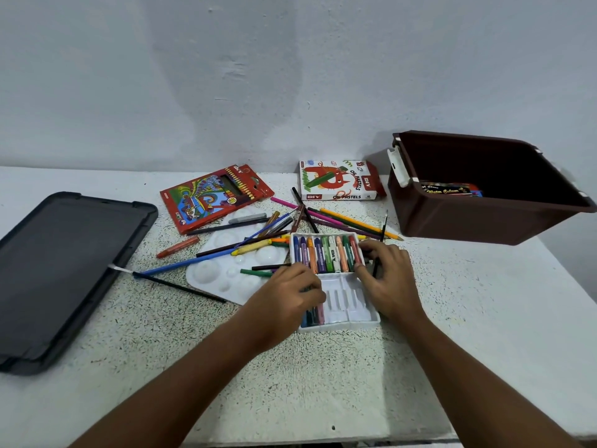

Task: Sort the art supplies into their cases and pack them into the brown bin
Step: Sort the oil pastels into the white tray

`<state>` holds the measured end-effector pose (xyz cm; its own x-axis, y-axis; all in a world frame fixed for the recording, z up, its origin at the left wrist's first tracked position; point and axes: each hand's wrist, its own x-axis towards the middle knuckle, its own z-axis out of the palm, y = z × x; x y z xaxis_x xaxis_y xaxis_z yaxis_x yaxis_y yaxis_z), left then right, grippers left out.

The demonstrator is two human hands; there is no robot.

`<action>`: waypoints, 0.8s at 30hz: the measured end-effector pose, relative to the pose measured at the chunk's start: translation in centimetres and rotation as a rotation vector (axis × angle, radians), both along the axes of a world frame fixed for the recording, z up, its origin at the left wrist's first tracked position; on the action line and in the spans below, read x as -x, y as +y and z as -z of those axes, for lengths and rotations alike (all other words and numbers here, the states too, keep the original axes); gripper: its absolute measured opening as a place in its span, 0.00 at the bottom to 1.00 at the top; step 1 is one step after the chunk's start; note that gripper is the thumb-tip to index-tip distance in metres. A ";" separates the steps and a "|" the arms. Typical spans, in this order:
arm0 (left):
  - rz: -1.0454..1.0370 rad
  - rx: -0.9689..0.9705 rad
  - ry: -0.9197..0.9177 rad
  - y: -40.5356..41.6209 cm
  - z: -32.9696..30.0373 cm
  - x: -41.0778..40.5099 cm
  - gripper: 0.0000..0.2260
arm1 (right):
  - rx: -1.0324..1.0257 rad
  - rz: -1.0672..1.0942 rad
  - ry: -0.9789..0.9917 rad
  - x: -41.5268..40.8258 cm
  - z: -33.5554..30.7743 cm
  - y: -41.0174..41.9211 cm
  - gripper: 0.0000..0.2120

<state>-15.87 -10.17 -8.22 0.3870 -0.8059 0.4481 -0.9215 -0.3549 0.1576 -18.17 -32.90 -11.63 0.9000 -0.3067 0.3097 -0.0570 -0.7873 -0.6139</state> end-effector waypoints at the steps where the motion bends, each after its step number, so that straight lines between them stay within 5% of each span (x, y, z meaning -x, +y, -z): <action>1: -0.001 0.014 0.011 0.1 0.3 0.0 0.06 | 0.001 -0.001 0.001 0.0 0.0 0.0 0.18; 16: -0.106 0.029 0.188 0.2 0.4 0.3 0.11 | -0.007 -0.002 -0.004 0.1 -0.1 0.1 0.19; 20: -0.353 0.202 0.178 1.4 -0.7 -1.2 0.05 | -0.009 -0.003 -0.006 0.1 -0.1 0.2 0.18; 24: -0.611 0.130 0.212 3.6 -0.4 -5.3 0.09 | -0.003 -0.003 -0.006 0.1 -0.1 0.2 0.19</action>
